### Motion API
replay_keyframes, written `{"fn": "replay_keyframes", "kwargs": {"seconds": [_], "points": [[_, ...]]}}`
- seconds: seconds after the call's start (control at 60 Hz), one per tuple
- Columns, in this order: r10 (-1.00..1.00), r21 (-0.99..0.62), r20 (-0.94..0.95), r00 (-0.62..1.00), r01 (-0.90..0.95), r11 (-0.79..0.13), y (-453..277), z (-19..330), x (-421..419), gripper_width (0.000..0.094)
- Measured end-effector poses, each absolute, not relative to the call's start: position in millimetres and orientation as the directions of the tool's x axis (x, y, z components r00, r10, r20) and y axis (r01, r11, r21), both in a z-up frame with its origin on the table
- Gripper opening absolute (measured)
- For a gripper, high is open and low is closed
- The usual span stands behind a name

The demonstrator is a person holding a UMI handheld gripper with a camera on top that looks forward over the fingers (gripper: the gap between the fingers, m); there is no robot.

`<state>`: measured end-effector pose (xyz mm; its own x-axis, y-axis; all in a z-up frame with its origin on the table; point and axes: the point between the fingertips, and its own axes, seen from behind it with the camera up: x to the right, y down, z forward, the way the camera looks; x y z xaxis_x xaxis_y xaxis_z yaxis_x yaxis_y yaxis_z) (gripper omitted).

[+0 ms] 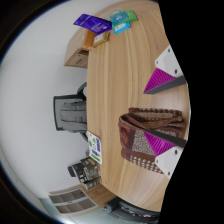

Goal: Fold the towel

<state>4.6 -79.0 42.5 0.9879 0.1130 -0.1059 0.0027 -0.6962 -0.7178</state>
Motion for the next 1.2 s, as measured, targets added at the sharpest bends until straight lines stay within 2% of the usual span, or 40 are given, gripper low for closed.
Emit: {"fn": "replay_keyframes", "kwargs": {"seconds": [0.033,0.067,0.367,0.733,0.967,1.2], "points": [[0.112,-0.725,-0.089,0.990,0.013,-0.689,-81.7,48.9,12.7,0.0827],[0.107,-0.731,-0.072,0.992,0.021,-0.682,-84.9,56.1,19.9,0.0871],[0.077,-0.763,-0.014,0.997,0.039,-0.646,-161.1,136.9,17.0,0.0858],[-0.047,-0.827,0.037,0.998,0.005,-0.562,-310.3,235.2,-29.6,0.0861],[-0.088,-0.835,0.079,0.993,0.018,-0.550,-396.4,265.3,-54.0,0.0857],[-0.093,-0.853,0.082,0.992,0.021,-0.522,-426.6,284.7,-71.1,0.0859]]}}
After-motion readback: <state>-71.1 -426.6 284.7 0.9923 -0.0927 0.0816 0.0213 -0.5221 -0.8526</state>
